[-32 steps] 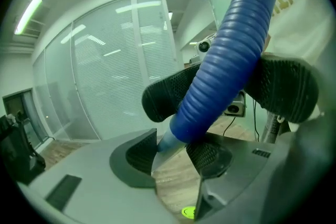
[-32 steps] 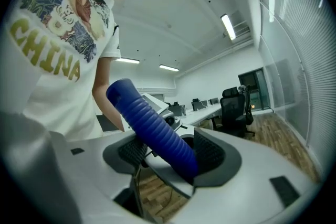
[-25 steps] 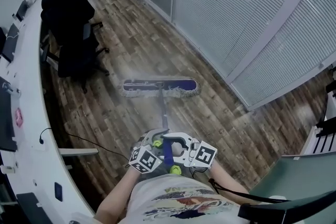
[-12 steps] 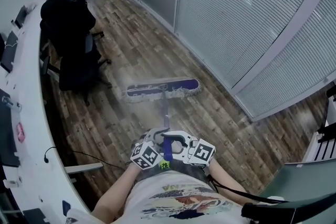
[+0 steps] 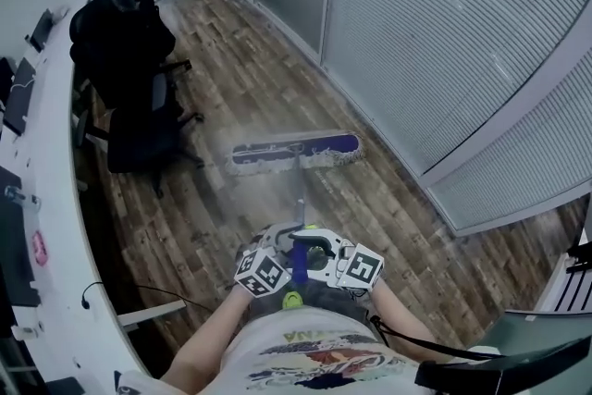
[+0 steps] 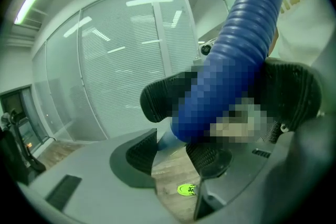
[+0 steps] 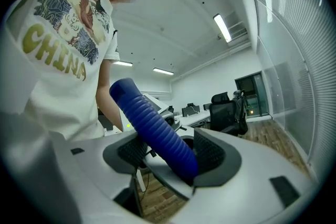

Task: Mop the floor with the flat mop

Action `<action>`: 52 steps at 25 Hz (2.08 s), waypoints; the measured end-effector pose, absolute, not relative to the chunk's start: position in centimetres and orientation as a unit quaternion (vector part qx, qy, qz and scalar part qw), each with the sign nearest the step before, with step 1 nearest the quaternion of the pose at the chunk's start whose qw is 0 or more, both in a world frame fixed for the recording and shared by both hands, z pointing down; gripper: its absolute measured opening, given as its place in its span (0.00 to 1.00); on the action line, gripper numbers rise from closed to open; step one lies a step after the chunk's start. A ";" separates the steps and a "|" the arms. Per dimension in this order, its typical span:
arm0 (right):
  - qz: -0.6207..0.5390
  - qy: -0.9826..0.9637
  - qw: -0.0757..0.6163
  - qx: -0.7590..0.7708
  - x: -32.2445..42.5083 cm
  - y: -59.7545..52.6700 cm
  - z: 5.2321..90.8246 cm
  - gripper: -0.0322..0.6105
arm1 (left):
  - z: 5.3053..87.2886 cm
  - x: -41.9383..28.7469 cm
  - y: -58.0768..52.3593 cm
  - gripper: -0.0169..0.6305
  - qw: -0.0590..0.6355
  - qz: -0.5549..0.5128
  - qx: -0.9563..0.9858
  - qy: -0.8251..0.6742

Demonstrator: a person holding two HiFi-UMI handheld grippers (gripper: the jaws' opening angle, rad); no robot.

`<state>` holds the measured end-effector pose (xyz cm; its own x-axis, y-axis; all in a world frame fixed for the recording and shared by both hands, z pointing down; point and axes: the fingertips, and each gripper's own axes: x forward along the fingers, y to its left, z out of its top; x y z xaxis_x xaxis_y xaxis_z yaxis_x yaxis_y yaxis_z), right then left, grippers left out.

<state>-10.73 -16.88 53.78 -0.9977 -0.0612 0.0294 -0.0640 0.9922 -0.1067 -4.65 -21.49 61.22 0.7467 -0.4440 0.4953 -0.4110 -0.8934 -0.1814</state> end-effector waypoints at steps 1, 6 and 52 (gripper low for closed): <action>0.050 -0.998 0.012 0.028 -10.7 -18.7 53.8 0.45 | 61.3 -4.7 -23.3 0.26 0.029 -0.275 -0.933 0.230; 0.055 -0.998 0.002 0.023 -9.7 -29.3 53.3 0.45 | 61.0 -3.9 -34.0 0.26 0.028 -0.287 -0.929 0.233; 0.071 -0.992 0.073 0.076 -11.3 -3.9 56.9 0.45 | 64.0 -5.4 -8.5 0.27 0.022 -0.277 -0.935 0.219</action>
<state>-11.28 -3.93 56.86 -0.9777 -0.1404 0.1561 -0.1613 0.9783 -0.1302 -5.44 -8.50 64.00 0.7504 -0.4225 0.5084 -0.3985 -0.9027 -0.1620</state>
